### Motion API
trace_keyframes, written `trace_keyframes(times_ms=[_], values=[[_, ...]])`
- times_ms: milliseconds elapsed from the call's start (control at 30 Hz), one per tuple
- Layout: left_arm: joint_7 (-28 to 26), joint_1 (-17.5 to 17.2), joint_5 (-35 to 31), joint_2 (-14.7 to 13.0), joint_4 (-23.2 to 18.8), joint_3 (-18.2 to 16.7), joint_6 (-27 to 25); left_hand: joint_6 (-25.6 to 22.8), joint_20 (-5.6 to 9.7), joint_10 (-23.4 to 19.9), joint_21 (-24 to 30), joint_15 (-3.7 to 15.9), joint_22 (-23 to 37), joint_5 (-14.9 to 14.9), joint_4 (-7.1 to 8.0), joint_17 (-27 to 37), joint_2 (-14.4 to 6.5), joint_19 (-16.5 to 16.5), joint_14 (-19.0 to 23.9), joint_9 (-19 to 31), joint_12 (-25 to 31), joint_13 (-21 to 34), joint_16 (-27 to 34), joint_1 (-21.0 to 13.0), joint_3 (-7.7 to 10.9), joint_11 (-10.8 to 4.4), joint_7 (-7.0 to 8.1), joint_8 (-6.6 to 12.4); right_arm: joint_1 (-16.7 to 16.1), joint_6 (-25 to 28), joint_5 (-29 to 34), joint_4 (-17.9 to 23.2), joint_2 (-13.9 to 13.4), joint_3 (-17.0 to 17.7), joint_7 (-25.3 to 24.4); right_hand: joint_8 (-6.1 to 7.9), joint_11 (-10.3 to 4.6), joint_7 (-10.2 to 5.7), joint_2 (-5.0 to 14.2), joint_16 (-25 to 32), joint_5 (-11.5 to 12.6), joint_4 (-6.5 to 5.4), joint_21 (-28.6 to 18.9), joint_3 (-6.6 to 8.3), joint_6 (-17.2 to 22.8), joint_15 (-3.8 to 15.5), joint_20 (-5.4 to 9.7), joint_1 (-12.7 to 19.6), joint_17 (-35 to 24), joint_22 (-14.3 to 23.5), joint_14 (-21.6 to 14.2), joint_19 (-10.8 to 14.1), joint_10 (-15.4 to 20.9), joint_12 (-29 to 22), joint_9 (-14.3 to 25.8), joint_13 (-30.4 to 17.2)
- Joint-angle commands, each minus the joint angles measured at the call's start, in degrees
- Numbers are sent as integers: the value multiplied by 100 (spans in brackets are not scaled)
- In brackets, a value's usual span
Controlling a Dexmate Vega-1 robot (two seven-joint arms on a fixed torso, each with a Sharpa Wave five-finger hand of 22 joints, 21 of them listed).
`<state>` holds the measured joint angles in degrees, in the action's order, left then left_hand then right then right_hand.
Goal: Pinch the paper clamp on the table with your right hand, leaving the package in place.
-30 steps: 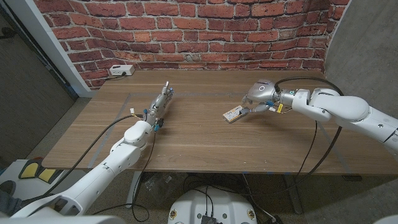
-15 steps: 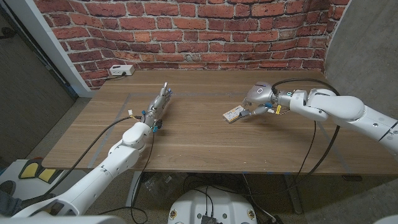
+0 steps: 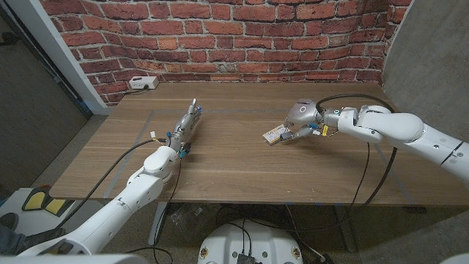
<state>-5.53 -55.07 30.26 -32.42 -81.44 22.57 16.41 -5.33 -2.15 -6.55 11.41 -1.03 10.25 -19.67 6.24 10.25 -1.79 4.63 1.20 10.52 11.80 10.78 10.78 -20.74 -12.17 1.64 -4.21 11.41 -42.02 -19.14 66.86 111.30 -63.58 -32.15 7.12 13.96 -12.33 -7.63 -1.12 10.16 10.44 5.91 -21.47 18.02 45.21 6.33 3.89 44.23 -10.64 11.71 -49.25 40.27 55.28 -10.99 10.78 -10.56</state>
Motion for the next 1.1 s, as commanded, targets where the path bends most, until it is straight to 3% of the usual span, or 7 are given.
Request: trace_keyframes(times_ms=[33,600,1100], values=[[-80,-113,39,5,-48,-38,-11,-19,-19,18,26,-26,26,27,-2,25,-5,48,-41,22,-7,19,0,1,-26,5,26,-1,323,-393,208,-235,89,-226,-48,-51,-6,-526,24,16,47,0,24,-35,419,455,235,-75,-32,10,79,-63,-125,42,31,-22],[-10,-23,78,102,136,-16,52,-16,-11,28,28,-24,26,29,-1,25,-15,48,-40,22,-10,19,1,-5,-47,7,30,-3,644,-660,489,-482,128,-437,-82,-224,-4,-519,-37,28,80,-11,64,-134,25,417,139,-210,-60,-5,319,-169,-558,59,44,-32],[1,-9,106,106,188,-33,63,-17,-11,16,28,-23,26,30,1,25,-24,50,-38,22,-5,19,2,-10,-66,-3,30,-3,861,-816,646,-663,214,-623,-183,-288,-1,-518,-60,21,108,-1,84,-171,-254,353,101,-249,-70,-13,479,-212,-860,71,53,-34]])
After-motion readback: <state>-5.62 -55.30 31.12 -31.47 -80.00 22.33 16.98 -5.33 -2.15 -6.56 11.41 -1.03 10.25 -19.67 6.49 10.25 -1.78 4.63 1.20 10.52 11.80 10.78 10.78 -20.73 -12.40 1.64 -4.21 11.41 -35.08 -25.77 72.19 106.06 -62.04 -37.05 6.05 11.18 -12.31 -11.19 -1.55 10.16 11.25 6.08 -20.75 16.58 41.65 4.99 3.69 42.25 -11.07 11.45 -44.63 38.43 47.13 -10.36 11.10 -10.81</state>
